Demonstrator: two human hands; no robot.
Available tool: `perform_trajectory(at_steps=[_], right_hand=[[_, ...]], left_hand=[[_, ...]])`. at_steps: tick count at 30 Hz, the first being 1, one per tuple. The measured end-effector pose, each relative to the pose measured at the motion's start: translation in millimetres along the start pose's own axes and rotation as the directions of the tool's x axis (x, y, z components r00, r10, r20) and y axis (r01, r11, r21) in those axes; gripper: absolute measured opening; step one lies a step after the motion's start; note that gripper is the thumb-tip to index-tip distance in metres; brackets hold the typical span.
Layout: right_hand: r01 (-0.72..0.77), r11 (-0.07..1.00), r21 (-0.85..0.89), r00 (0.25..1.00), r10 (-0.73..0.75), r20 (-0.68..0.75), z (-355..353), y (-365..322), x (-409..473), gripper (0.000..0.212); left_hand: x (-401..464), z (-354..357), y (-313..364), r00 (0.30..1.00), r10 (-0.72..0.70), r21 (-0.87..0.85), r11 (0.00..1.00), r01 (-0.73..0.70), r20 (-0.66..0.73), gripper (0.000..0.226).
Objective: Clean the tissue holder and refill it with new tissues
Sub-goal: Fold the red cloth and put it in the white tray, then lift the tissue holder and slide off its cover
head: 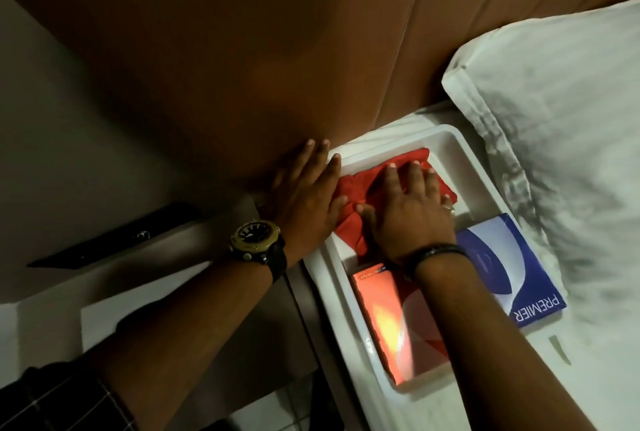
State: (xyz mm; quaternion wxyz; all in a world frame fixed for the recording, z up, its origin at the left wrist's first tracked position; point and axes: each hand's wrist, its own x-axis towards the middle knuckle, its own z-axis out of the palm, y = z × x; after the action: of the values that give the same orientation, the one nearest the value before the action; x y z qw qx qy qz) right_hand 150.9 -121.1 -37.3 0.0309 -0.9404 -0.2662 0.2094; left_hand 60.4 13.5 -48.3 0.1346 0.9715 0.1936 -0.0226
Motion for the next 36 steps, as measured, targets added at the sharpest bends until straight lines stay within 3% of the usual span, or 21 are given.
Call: perform_trajectory(at_steps=[2, 4, 12, 18, 19, 21, 23, 25, 27, 30, 32, 36], right_hand=[[-0.01, 0.997, -0.081, 0.979, 0.026, 0.204, 17.5, -6.0, 15.0, 0.089], [-0.042, 0.989, -0.141, 0.958, 0.08, 0.275, 27.3, -7.5, 27.7, 0.097], [-0.114, 0.982, -0.151, 0.942, 0.156, 0.298, 29.1, -4.6, 31.8, 0.108], [-0.114, 0.985, -0.129, 0.945, 0.148, 0.293, -2.2, -9.0, 19.6, 0.105], [-0.107, 0.992, -0.061, 0.969, 0.118, 0.219, -11.3, -10.4, 14.1, 0.106], [-0.045, 0.989, 0.139, 0.993, 0.059, -0.1, -27.5, -15.1, -3.4, 0.104], [0.13, 0.92, 0.37, 0.897, 0.049, -0.439, -25.5, -37.1, -34.0, 0.084], [0.333, 0.781, 0.528, 0.811, 0.048, -0.583, -2.8, -79.9, -70.5, 0.06], [0.386, 0.679, 0.625, 0.874, -0.054, -0.482, 36.7, -127.2, -98.2, 0.042], [0.208, 0.605, 0.769, 0.978, -0.124, -0.167, 111.5, -180.9, -113.3, 0.03], [0.033, 0.6, 0.8, 0.998, -0.059, 0.003, 157.8, -194.4, -108.9, 0.024], [-0.132, 0.671, 0.729, 0.986, 0.015, 0.164, 228.9, -201.6, -92.0, 0.027]], left_hand=[[-8.9, 11.6, -8.2, 0.999, 0.014, -0.015, 1.0, -0.013, 0.036, 0.063], [-12.7, 17.0, -13.4, 0.998, 0.047, -0.013, 0.999, -0.046, 0.029, 0.063], [-12.4, 13.3, -13.0, 0.995, 0.096, 0.093, 0.991, -0.098, 0.031, 0.071], [-35.6, 2.7, -39.2, 0.983, 0.185, 0.159, 0.971, -0.18, -0.017, 0.093], [-49.3, 4.4, -52.3, 0.984, 0.176, 0.154, 0.974, -0.169, -0.032, 0.094], [-82.2, 13.3, -83.6, 0.993, 0.113, 0.124, 0.986, -0.108, -0.04, 0.094], [-126.3, 29.3, -123.1, 1.0, 0.004, 0.066, 0.998, -0.005, 0.015, 0.094], [-176.7, 47.9, -164.7, 0.982, -0.17, -0.001, 0.985, 0.171, 0.079, 0.092], [-225.5, 63.4, -199.5, 0.902, -0.418, -0.101, 0.898, 0.429, 0.111, 0.086], [-283.3, 74.1, -240.5, 0.649, -0.731, -0.309, 0.581, 0.753, 0.209, 0.072], [-306.6, 76.8, -264.1, 0.514, -0.809, -0.434, 0.369, 0.822, 0.285, 0.058], [-331.9, 86.9, -302.4, 0.366, -0.834, -0.556, 0.088, 0.827, 0.412, 0.036]])
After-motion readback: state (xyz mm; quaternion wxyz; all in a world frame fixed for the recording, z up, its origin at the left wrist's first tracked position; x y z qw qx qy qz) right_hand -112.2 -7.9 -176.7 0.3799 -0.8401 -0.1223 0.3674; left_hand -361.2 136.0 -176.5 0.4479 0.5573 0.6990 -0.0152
